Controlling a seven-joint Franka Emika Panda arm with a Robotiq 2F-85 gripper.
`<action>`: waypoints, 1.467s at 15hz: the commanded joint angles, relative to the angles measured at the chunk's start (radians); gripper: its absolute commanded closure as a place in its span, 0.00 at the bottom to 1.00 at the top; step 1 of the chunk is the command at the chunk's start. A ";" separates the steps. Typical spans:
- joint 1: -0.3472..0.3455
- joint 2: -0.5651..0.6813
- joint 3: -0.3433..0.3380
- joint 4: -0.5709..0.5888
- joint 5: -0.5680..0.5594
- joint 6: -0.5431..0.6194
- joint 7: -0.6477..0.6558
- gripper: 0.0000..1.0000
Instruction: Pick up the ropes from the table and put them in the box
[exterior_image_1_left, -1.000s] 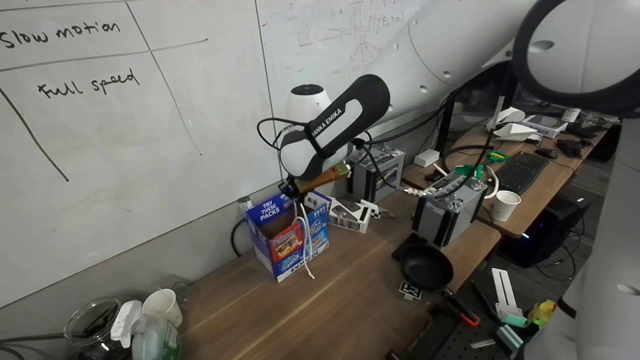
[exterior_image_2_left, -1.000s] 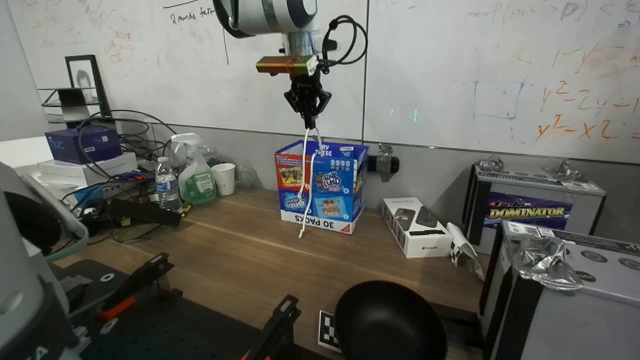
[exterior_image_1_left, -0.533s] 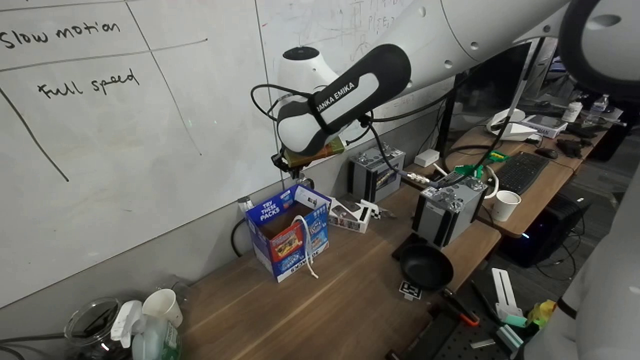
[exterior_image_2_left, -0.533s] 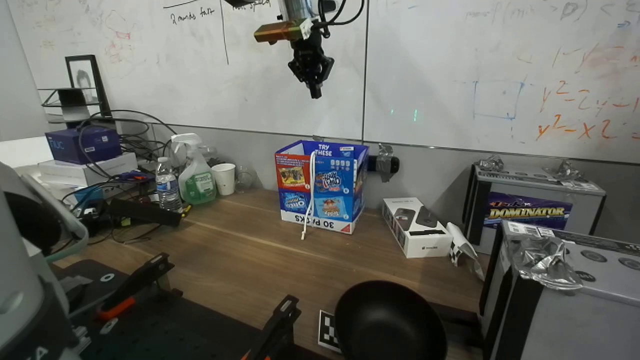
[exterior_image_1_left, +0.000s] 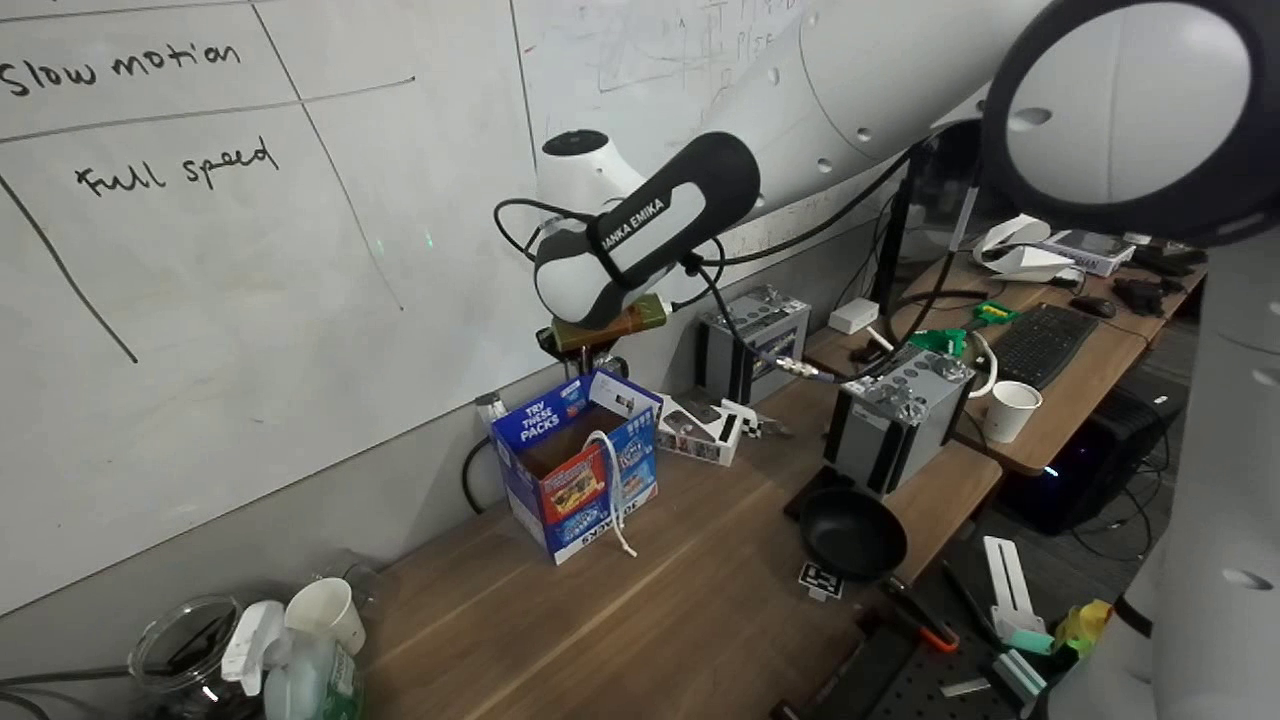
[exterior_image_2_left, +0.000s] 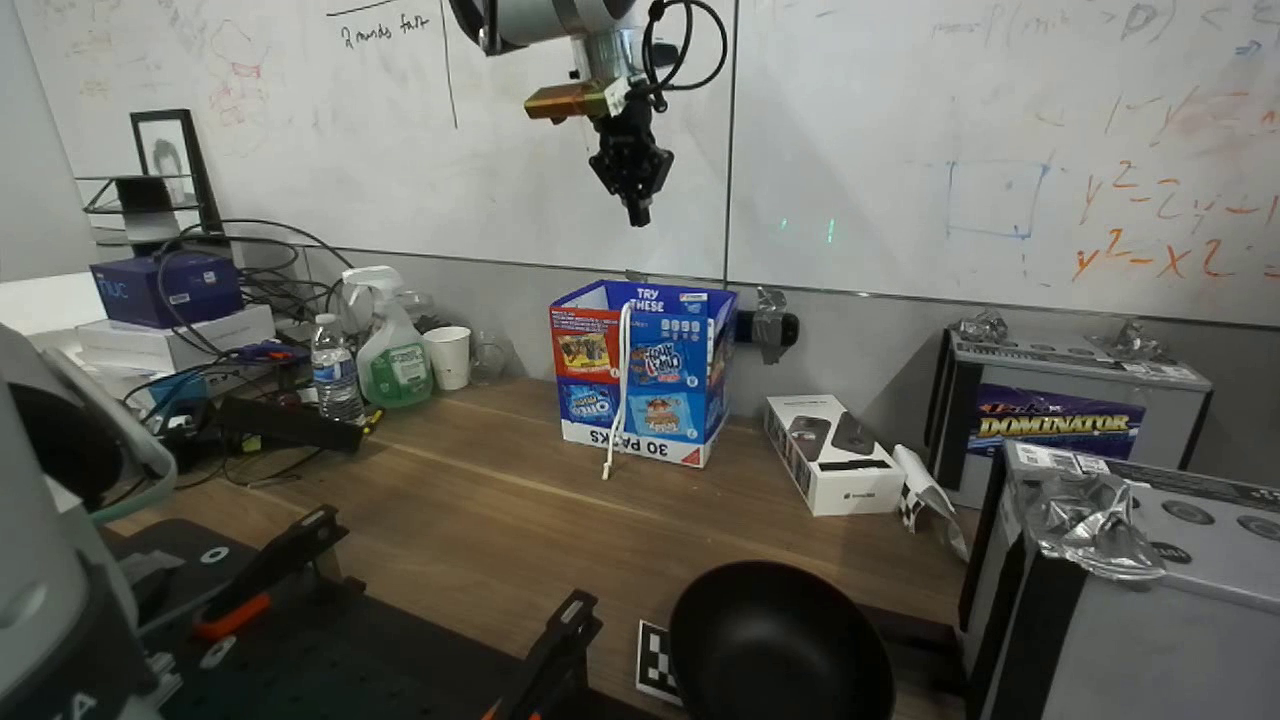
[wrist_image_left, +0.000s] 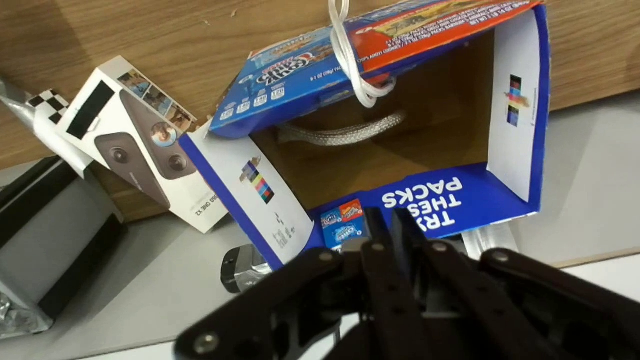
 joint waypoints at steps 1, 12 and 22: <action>0.016 0.021 -0.012 0.026 0.029 -0.049 0.001 0.58; 0.007 -0.089 0.038 -0.221 0.054 -0.038 -0.176 0.00; 0.008 0.063 0.046 -0.320 0.098 0.392 -0.246 0.00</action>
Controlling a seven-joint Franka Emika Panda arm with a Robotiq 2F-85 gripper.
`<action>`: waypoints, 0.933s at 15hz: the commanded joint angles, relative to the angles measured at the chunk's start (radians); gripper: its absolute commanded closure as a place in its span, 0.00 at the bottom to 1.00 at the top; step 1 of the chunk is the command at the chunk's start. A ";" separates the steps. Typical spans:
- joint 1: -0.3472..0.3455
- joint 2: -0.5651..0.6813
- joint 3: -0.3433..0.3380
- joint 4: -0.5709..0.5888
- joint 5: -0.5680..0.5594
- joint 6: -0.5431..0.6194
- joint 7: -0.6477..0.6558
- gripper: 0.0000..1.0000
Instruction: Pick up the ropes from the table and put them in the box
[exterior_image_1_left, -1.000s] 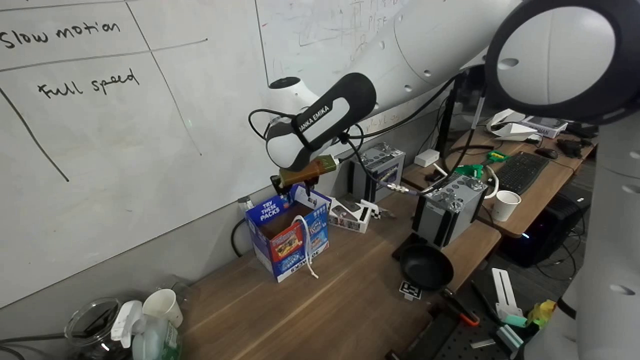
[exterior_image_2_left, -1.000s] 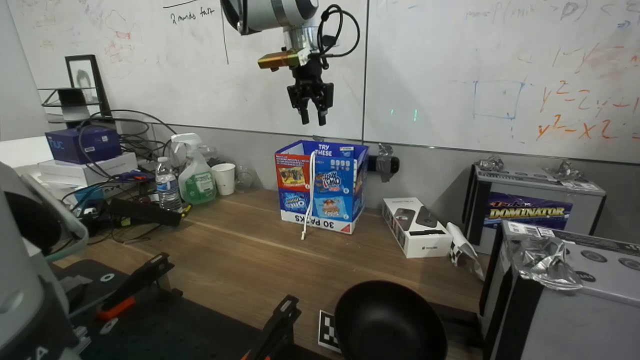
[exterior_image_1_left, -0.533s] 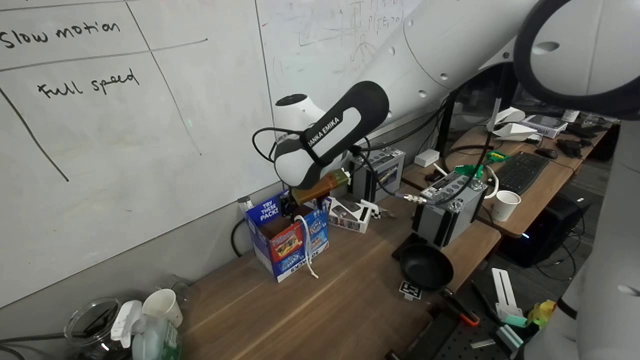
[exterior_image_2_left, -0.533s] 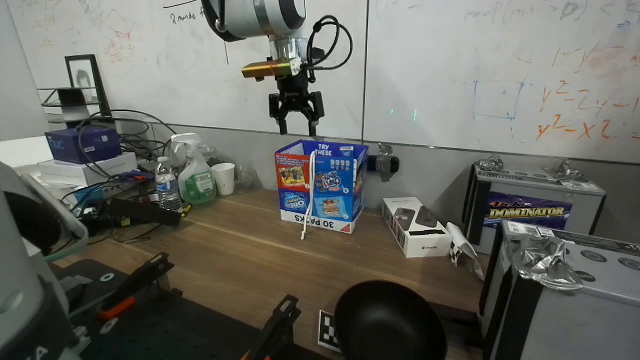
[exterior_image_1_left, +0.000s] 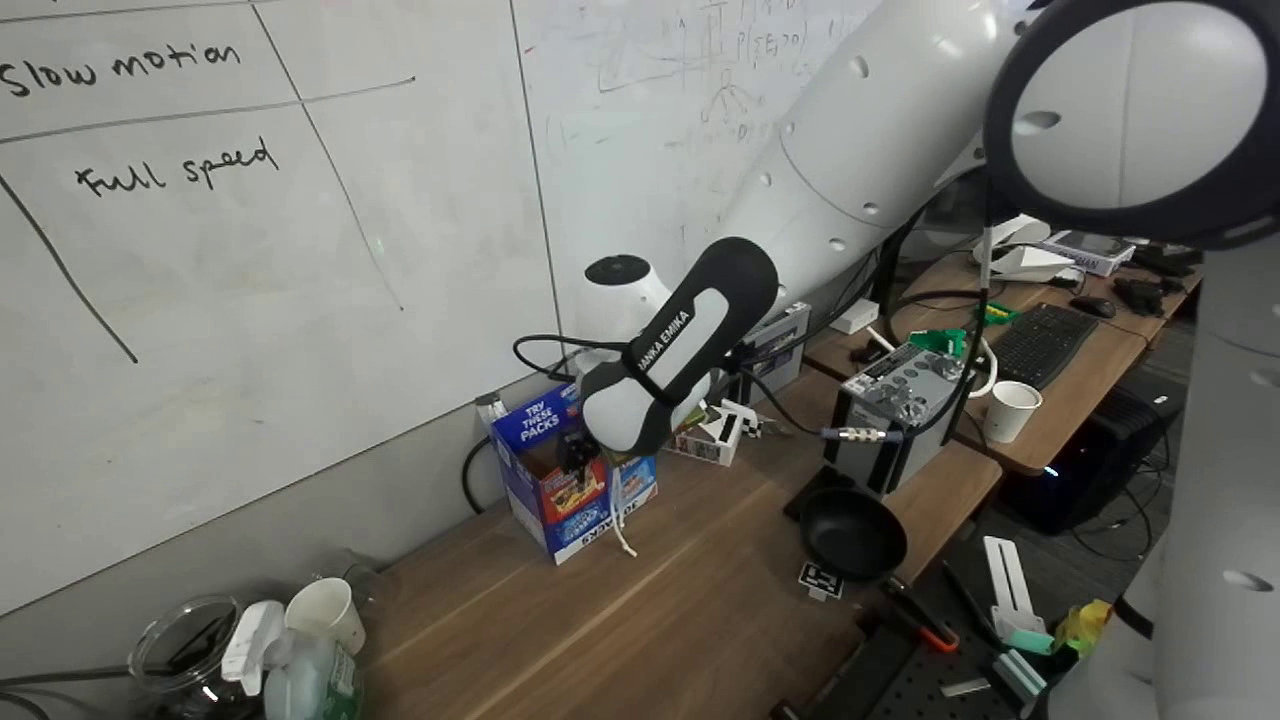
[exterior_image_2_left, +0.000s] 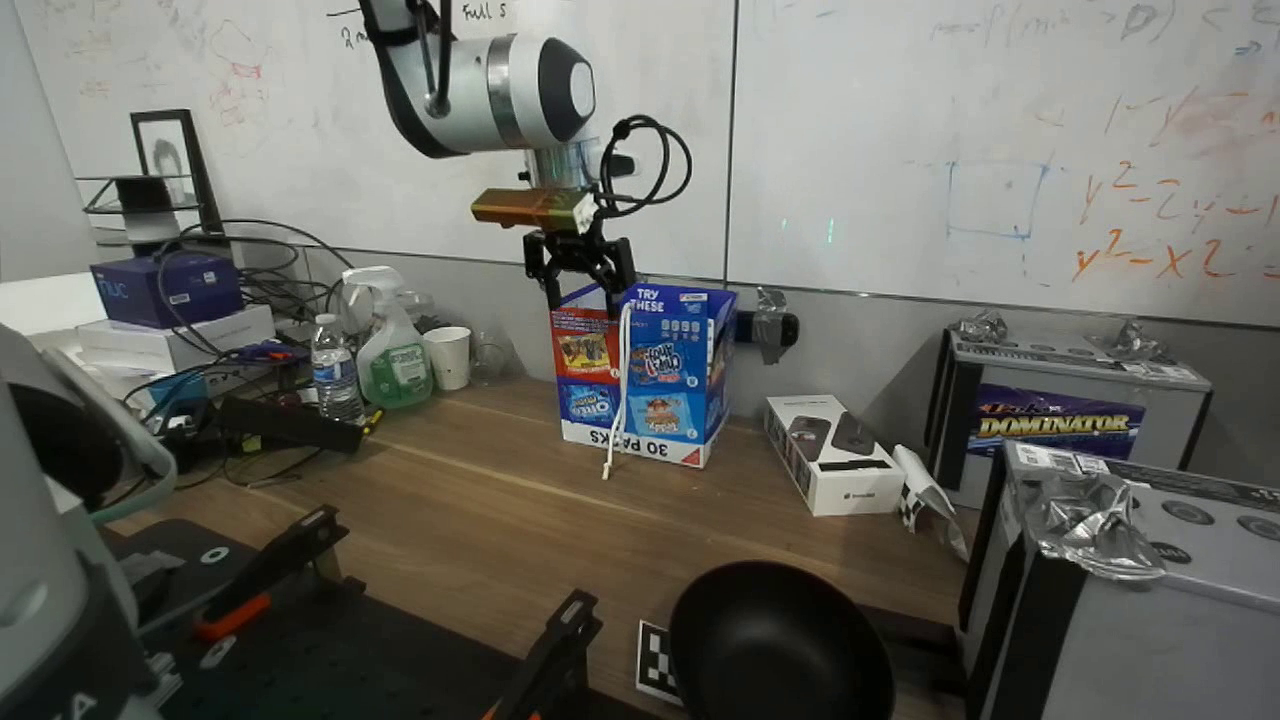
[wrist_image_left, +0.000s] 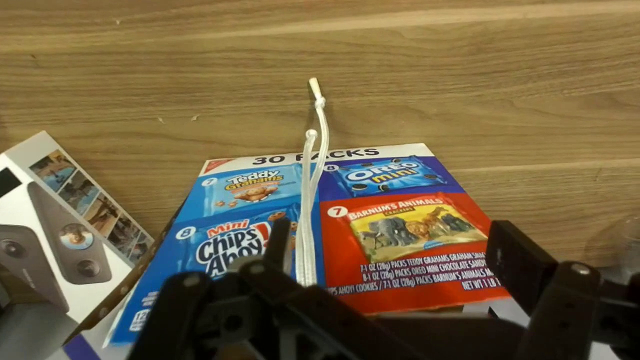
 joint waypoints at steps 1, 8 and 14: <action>-0.001 0.075 -0.002 0.024 0.047 0.105 -0.046 0.00; 0.012 0.153 -0.036 0.074 0.070 0.157 -0.055 0.00; -0.011 0.188 -0.031 0.114 0.096 0.168 -0.084 0.00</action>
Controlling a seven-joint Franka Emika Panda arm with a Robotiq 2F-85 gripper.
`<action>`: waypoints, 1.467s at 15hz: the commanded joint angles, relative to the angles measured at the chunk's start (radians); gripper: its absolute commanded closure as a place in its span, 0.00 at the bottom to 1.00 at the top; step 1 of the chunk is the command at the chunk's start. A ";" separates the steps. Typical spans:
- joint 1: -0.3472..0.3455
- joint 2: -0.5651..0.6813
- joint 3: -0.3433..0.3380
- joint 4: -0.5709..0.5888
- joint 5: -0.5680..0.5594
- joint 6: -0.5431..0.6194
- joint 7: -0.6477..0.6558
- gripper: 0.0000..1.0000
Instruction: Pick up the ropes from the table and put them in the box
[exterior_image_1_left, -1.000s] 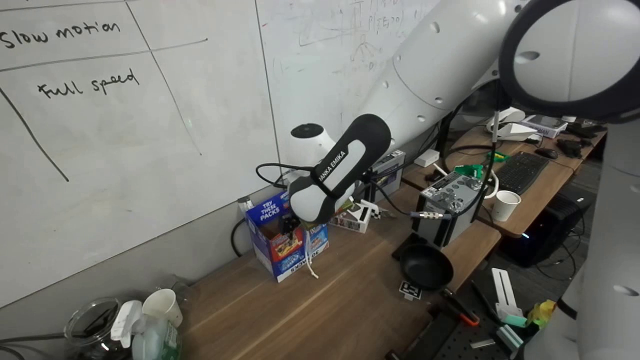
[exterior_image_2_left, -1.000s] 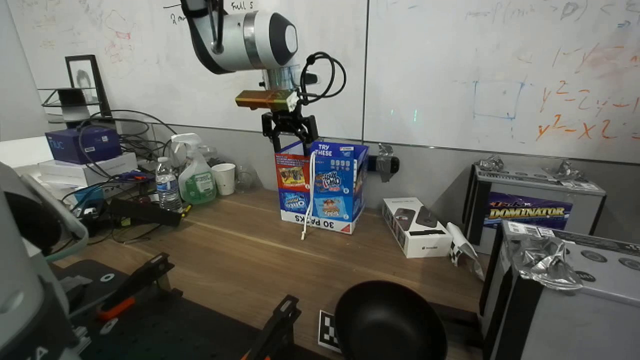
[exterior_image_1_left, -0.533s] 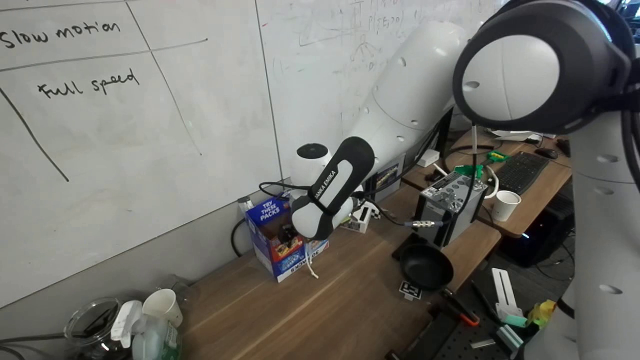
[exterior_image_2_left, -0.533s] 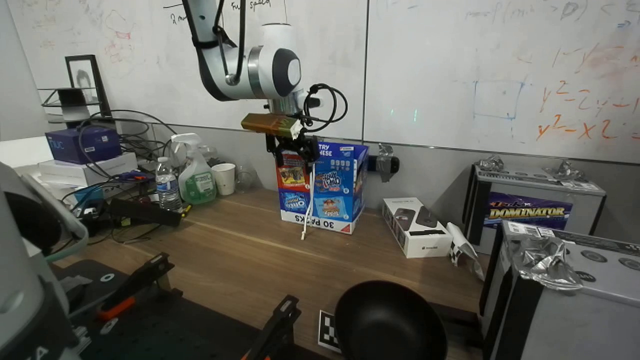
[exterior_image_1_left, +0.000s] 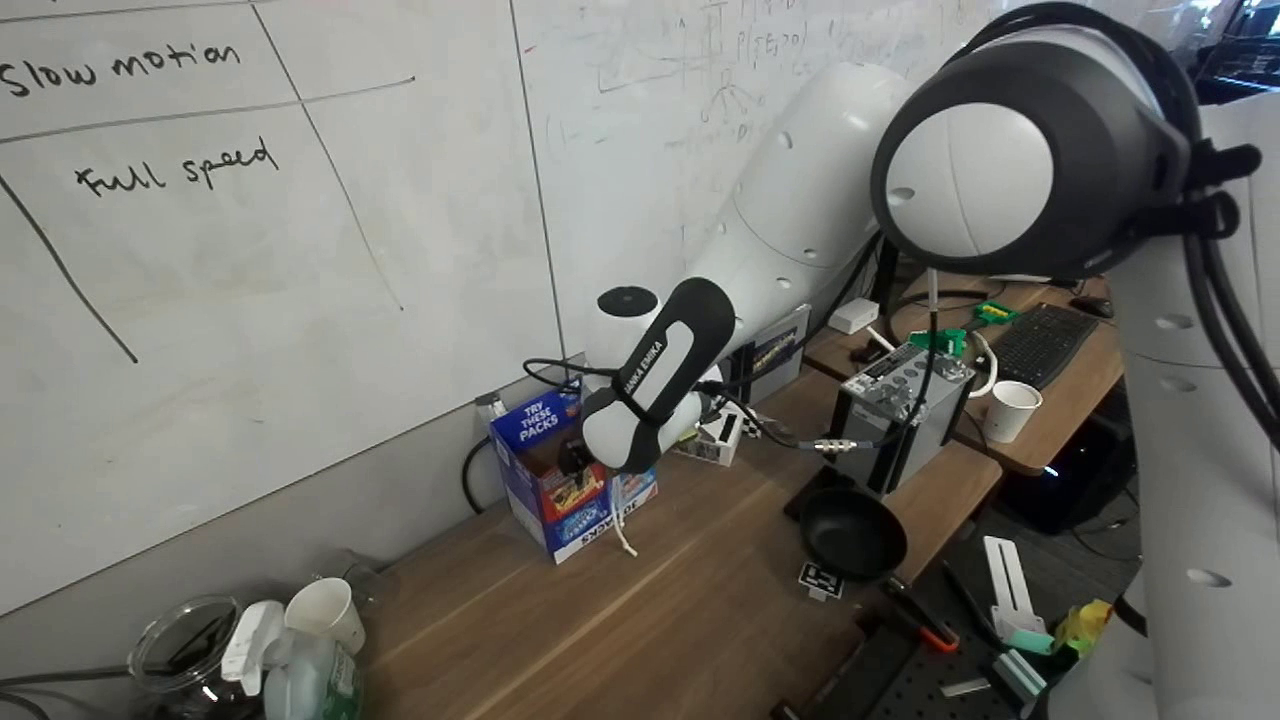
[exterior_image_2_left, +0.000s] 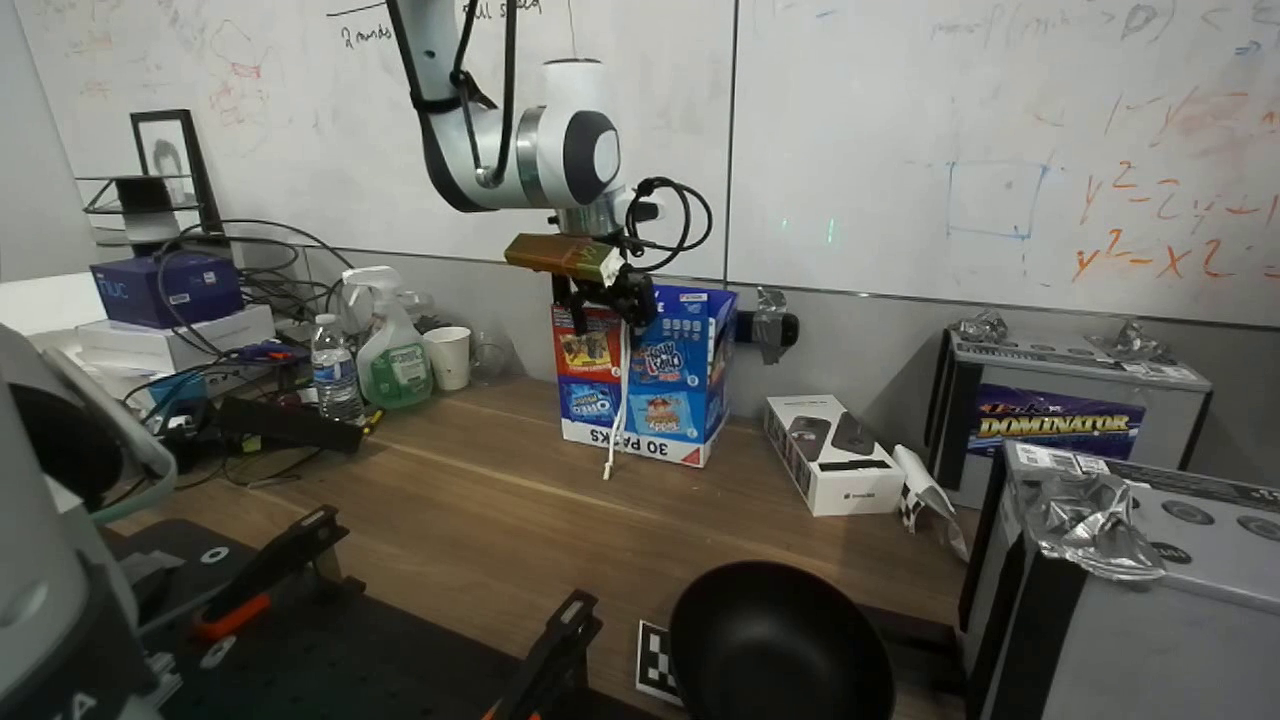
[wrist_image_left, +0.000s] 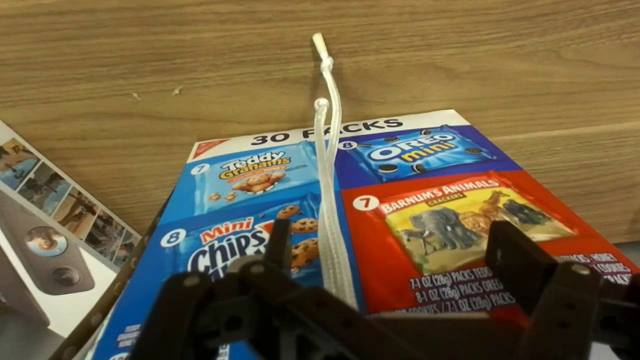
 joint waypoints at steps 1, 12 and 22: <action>-0.011 0.032 0.007 0.038 0.042 0.028 -0.050 0.00; -0.012 0.055 0.008 0.047 0.052 0.047 -0.073 0.62; -0.008 0.048 0.002 0.039 0.055 0.034 -0.066 0.93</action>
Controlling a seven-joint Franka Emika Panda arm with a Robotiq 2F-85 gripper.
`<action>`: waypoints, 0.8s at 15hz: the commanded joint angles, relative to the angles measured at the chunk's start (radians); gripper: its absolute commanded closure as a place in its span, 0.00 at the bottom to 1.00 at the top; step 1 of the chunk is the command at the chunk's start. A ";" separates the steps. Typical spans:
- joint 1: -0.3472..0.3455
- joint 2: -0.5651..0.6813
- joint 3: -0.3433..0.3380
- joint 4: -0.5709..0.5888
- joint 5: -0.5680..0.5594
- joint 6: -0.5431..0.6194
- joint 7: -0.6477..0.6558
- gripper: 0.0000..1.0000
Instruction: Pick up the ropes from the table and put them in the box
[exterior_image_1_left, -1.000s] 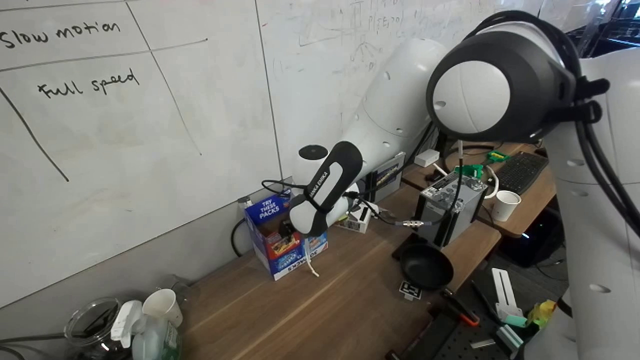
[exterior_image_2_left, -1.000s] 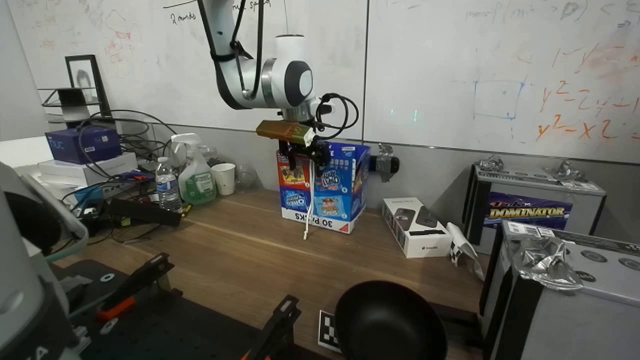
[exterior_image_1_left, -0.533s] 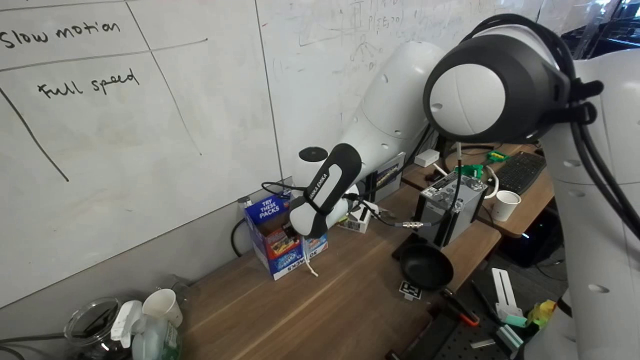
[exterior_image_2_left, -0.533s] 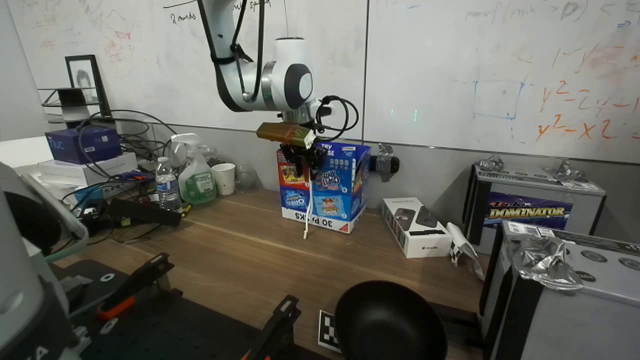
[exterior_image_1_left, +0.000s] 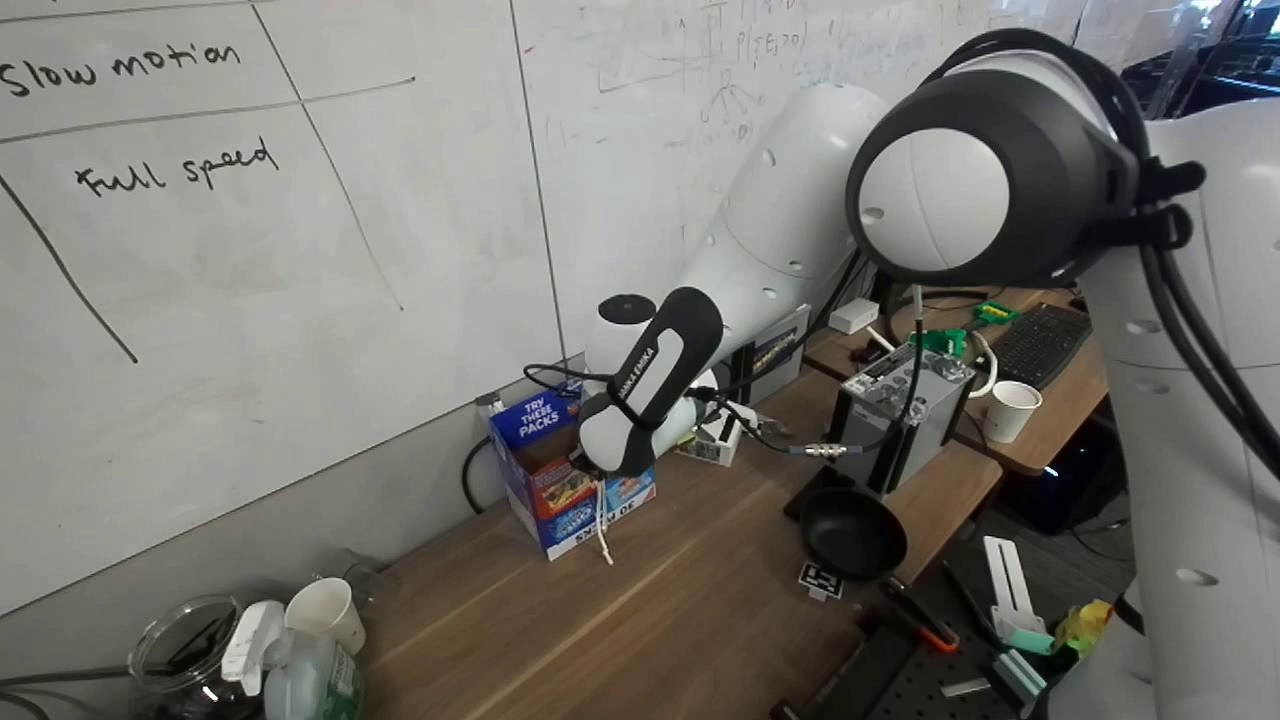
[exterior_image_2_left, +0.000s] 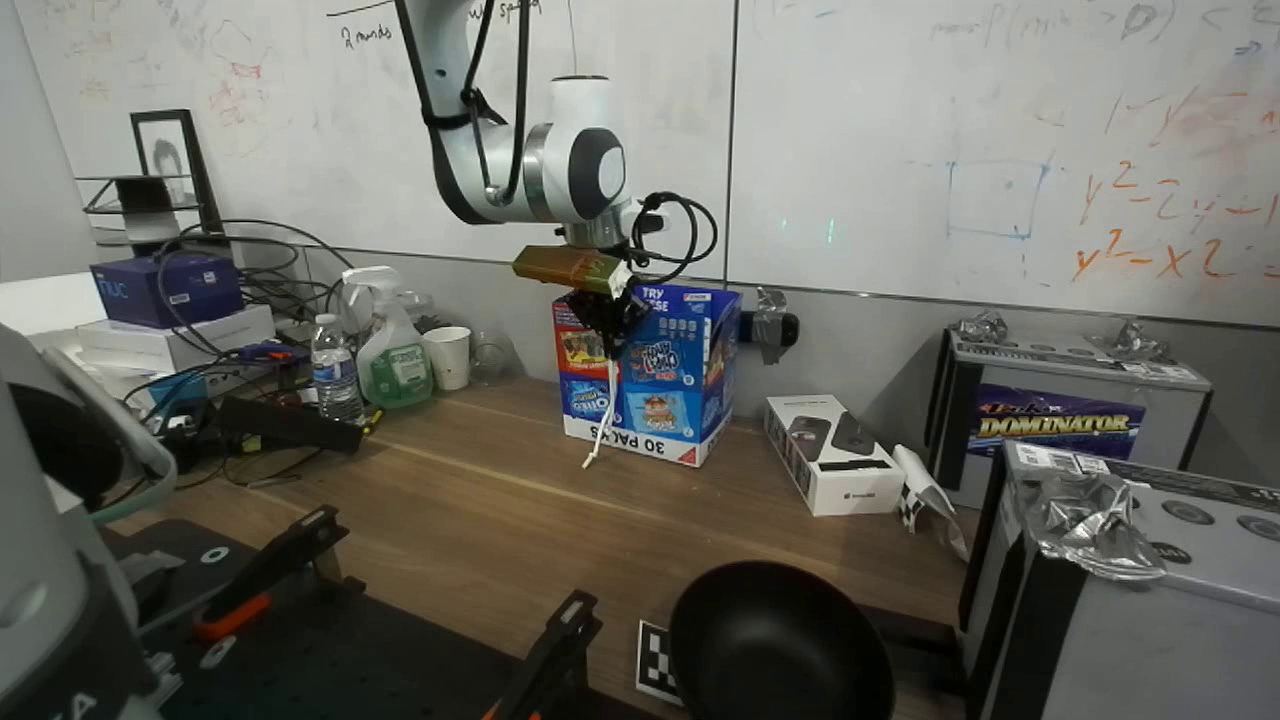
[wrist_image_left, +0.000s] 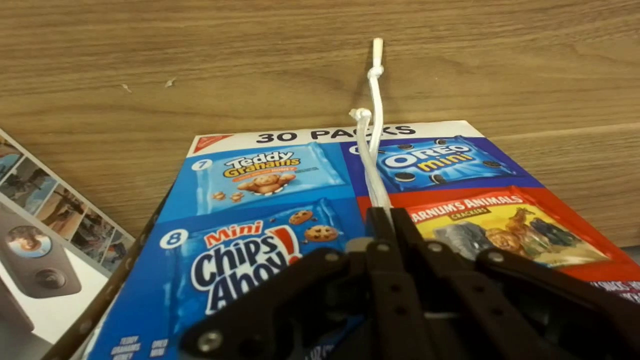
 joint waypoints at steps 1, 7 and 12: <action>-0.004 -0.003 0.002 0.004 0.034 0.011 -0.027 0.92; 0.010 -0.073 -0.010 -0.044 0.050 0.011 -0.005 0.94; 0.098 -0.219 -0.103 -0.136 0.001 0.044 0.080 0.94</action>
